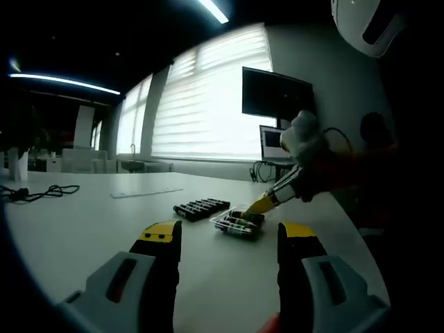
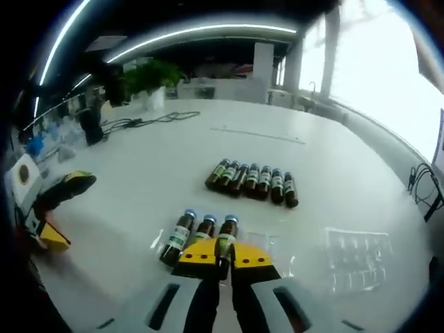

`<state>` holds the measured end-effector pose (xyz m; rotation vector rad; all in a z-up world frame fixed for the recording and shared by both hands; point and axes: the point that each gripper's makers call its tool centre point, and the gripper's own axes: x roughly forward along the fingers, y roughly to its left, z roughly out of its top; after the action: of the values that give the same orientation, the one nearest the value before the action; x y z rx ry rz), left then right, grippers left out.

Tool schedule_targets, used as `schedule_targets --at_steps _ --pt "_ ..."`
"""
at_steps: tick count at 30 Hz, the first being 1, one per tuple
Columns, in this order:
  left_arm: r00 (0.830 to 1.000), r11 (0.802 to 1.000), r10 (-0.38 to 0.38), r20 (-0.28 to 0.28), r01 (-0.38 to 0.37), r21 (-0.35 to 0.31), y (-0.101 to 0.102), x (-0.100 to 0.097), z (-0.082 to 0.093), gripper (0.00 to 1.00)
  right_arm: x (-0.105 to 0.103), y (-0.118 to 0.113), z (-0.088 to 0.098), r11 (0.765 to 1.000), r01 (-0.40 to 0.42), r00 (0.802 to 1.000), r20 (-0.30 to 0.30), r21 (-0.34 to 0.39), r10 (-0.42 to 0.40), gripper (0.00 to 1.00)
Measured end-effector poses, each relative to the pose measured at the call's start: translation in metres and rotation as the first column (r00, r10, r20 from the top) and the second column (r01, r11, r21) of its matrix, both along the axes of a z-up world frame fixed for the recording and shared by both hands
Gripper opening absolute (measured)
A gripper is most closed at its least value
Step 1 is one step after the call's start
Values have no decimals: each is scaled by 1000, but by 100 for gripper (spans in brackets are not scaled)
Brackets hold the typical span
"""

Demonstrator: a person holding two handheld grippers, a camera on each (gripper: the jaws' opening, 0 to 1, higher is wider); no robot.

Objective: Grip medicine bottles put into box

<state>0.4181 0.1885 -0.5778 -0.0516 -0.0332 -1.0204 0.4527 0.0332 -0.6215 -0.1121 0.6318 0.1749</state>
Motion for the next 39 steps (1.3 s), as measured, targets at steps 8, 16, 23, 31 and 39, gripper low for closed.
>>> schedule_targets --at_steps 8,16,23,31,39 --pt "1000 1000 0 -1 0 -2 0 1 0 49 0 -1 -1 1000 12 1000 -9 16 -12 2" --pt "1000 1000 -1 1 1 -1 1 1 -1 49 0 -1 -2 999 17 1000 -8 28 -17 3" --pt "1000 1000 0 0 0 -1 0 1 -1 49 -4 3 -13 1000 5 999 -44 5 -4 7" --pt "1000 1000 -2 -3 2 1 0 1 -2 48 -2 -1 -14 1000 -6 999 -40 16 7 7" --pt "1000 1000 -1 -1 1 1 0 1 -2 48 0 -4 -13 1000 -23 1000 -6 13 23 8"
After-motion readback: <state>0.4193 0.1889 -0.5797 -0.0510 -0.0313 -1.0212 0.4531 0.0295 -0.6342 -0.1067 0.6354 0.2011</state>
